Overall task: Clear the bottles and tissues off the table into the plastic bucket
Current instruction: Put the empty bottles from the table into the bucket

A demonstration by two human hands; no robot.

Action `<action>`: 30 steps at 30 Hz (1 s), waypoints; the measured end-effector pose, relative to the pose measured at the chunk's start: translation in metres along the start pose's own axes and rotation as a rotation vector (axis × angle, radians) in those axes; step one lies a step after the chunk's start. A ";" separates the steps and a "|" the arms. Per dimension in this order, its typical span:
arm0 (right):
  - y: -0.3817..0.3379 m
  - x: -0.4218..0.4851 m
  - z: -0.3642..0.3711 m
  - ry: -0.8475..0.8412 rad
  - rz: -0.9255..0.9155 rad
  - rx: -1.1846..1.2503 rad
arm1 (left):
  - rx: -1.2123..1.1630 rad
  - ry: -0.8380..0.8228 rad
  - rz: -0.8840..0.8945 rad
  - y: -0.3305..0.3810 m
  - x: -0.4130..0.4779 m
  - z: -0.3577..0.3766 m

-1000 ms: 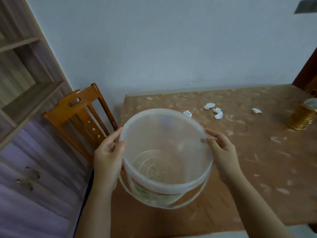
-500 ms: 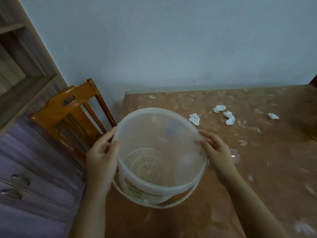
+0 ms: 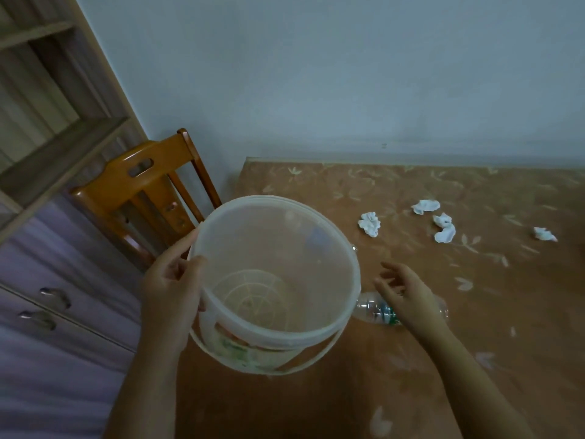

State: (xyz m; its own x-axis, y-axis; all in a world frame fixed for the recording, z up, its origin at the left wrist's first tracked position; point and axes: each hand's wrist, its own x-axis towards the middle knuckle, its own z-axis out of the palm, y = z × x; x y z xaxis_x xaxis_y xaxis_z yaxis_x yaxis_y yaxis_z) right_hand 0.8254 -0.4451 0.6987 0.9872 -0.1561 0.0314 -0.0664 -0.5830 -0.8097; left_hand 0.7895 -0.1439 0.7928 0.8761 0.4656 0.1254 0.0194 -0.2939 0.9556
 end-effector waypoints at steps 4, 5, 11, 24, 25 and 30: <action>0.028 0.013 0.012 -0.066 -0.081 -0.270 | 0.052 0.067 -0.016 -0.004 -0.003 0.001; 0.034 0.016 0.014 -0.090 -0.085 -0.320 | 0.066 0.077 -0.007 -0.004 -0.004 0.000; 0.069 0.026 0.021 -0.259 -0.029 -0.548 | 0.136 0.110 0.009 -0.007 -0.007 -0.003; 0.092 0.033 0.032 -0.346 -0.119 -0.775 | 0.118 0.118 -0.029 -0.015 -0.002 -0.007; 0.092 0.033 0.032 -0.337 -0.125 -0.780 | 0.119 0.120 -0.029 -0.015 -0.002 -0.007; 0.095 0.034 0.030 -0.344 -0.135 -0.760 | 0.121 0.131 -0.028 -0.017 0.000 -0.008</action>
State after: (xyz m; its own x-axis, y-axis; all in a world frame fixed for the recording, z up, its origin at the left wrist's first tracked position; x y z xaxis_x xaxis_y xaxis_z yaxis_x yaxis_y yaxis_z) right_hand 0.8572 -0.4823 0.6054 0.9746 0.1331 -0.1800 0.0976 -0.9763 -0.1934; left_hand 0.7848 -0.1319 0.7786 0.8045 0.5773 0.1399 0.1078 -0.3734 0.9214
